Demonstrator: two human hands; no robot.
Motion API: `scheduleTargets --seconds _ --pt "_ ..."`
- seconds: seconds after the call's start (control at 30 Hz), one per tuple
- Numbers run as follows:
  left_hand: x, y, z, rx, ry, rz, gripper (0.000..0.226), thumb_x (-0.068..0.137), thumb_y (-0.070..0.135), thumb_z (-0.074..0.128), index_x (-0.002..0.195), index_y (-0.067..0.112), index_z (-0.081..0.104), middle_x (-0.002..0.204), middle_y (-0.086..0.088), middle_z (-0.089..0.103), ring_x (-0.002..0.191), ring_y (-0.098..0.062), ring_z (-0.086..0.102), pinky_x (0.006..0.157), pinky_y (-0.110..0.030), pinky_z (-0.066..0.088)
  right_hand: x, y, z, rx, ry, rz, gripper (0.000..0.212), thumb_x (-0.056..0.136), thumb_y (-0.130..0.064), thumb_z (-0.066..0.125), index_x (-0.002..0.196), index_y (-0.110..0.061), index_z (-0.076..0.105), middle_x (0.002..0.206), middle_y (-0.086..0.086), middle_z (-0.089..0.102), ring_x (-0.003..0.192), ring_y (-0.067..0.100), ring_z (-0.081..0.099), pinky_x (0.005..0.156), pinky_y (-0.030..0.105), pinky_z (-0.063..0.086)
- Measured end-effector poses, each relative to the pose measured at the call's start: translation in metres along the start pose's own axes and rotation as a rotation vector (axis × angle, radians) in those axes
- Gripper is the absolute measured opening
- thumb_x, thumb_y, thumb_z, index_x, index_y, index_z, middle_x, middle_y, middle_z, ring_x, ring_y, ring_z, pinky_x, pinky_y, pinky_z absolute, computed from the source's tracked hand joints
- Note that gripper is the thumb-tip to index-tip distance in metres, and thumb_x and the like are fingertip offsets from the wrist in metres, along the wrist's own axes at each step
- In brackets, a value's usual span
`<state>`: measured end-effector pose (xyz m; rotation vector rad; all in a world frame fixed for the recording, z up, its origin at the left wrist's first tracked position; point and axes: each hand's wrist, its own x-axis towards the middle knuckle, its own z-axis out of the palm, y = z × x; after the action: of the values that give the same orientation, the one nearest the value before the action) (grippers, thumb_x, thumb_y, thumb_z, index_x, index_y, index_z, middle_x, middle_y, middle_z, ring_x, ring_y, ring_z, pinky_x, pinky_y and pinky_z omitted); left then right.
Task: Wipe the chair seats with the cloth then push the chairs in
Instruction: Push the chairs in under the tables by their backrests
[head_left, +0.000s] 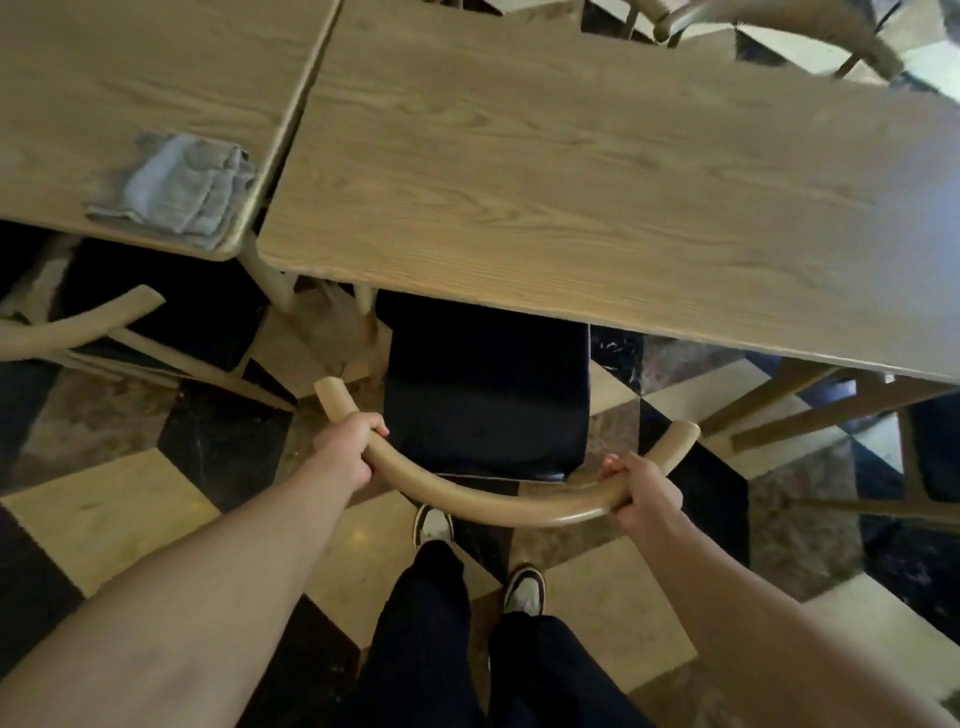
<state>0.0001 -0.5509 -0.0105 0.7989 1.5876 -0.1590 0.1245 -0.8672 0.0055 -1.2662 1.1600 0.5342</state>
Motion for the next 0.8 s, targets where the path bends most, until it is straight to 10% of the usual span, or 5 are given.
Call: scheduleTargets --seconds 0.8 --pt "0.099 0.114 0.019 0.013 0.010 -0.058 0.074 0.059 0.001 0.077 0.129 0.008 0.054 0.108 -0.018 0.057 0.096 -0.035 0.057 0.092 -0.052 0.054 0.032 -0.008 0.113 0.071 0.086 0.011 0.021 0.081 0.008 0.071 0.100 -0.002 0.070 0.087 0.011 0.078 0.063 0.014 0.071 0.069 0.033 0.063"
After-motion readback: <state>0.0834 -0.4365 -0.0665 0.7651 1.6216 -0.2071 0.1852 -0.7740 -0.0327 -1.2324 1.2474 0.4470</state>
